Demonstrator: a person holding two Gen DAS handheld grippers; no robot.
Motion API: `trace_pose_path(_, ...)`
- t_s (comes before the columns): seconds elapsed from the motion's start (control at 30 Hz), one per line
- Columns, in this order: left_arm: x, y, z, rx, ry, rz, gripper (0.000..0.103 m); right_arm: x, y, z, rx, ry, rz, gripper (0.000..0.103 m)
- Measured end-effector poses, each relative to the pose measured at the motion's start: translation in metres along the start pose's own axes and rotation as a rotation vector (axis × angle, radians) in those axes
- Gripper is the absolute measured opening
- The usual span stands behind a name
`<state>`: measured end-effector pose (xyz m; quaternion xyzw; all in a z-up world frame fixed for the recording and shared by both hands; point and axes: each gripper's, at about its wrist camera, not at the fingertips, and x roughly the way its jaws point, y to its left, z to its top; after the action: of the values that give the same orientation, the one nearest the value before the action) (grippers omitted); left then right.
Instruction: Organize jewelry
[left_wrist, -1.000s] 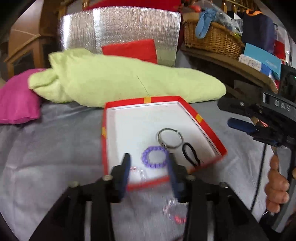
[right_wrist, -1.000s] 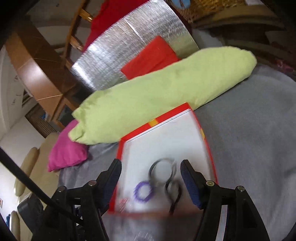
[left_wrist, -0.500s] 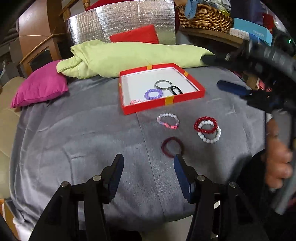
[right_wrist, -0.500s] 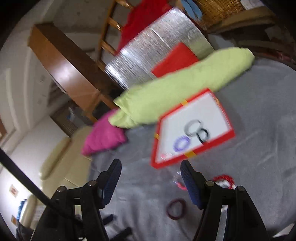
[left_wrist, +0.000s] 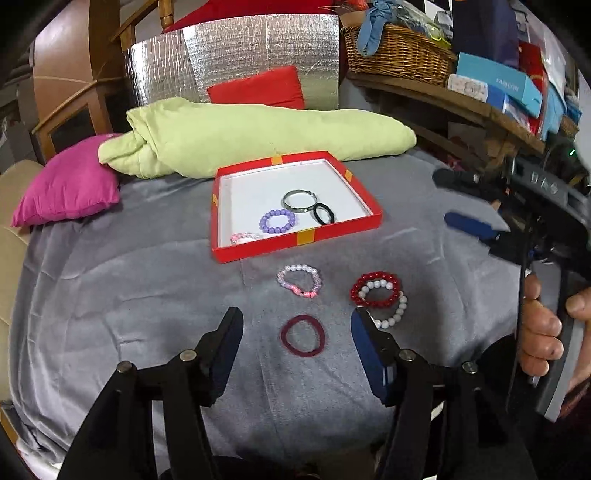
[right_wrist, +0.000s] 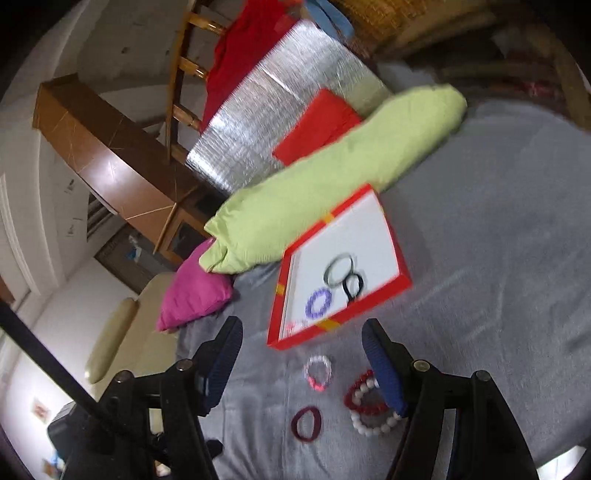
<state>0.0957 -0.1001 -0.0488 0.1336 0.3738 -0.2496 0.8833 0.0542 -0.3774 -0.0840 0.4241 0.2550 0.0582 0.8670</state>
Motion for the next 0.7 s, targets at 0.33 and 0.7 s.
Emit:
trace_pose_path(0.33,0.039,0.01,-0.033,-0.073,0.064,-0.059,0.063,0.026,-0.043,-0.031,0.03,0.138,-0.025,0.059)
trace_pose_path(0.7,0.067,0.014,-0.052,-0.096,0.043,-0.081,0.063,0.064,-0.067,-0.037,0.124,0.185,-0.07,0.037)
